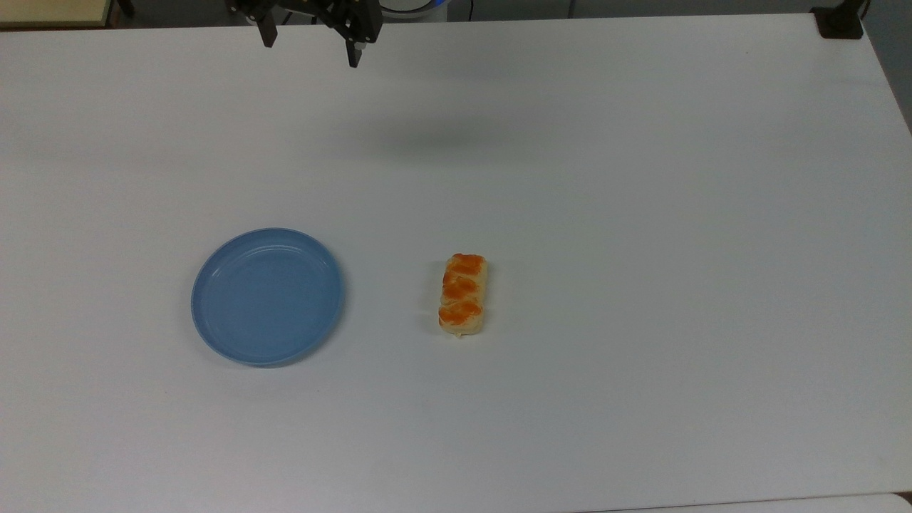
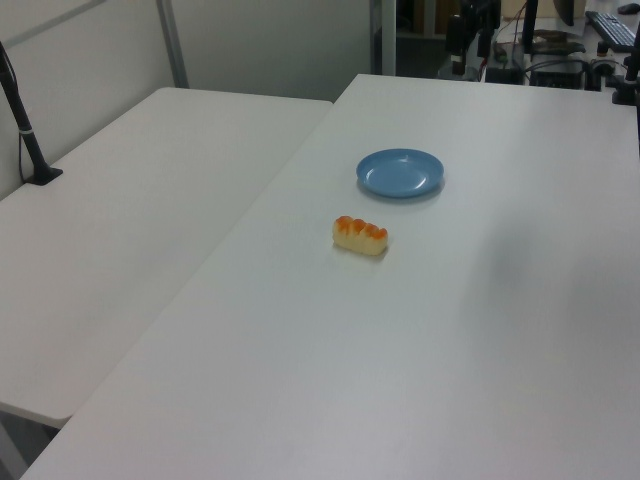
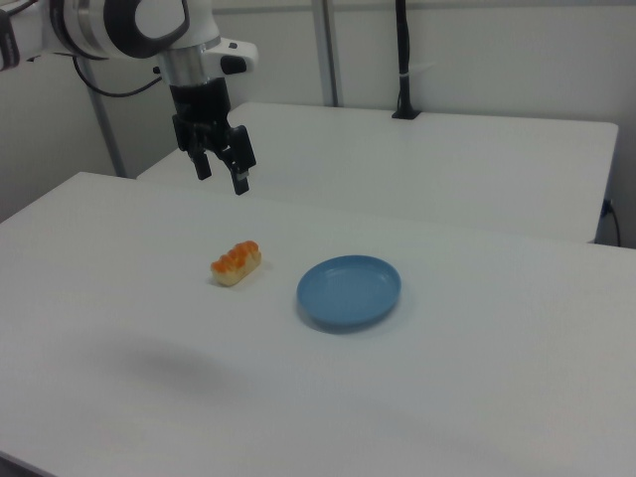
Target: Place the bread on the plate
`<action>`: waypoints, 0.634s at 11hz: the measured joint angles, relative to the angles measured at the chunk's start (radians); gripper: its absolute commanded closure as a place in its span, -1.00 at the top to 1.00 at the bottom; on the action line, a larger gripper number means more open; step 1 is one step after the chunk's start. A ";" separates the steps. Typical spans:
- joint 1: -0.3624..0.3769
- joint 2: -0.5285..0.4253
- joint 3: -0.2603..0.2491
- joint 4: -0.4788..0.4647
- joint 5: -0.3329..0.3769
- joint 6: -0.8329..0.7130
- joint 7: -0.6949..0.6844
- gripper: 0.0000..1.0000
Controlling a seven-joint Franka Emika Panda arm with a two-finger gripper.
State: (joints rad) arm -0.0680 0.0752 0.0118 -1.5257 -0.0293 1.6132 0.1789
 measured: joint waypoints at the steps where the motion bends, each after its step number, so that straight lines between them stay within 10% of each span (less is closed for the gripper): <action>1: 0.001 0.000 -0.005 0.000 0.000 0.000 0.000 1.00; 7: 0.002 0.000 -0.005 -0.009 0.000 0.000 0.000 1.00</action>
State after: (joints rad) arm -0.0659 0.0751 0.0067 -1.5349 -0.0293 1.6132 0.1790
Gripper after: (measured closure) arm 0.000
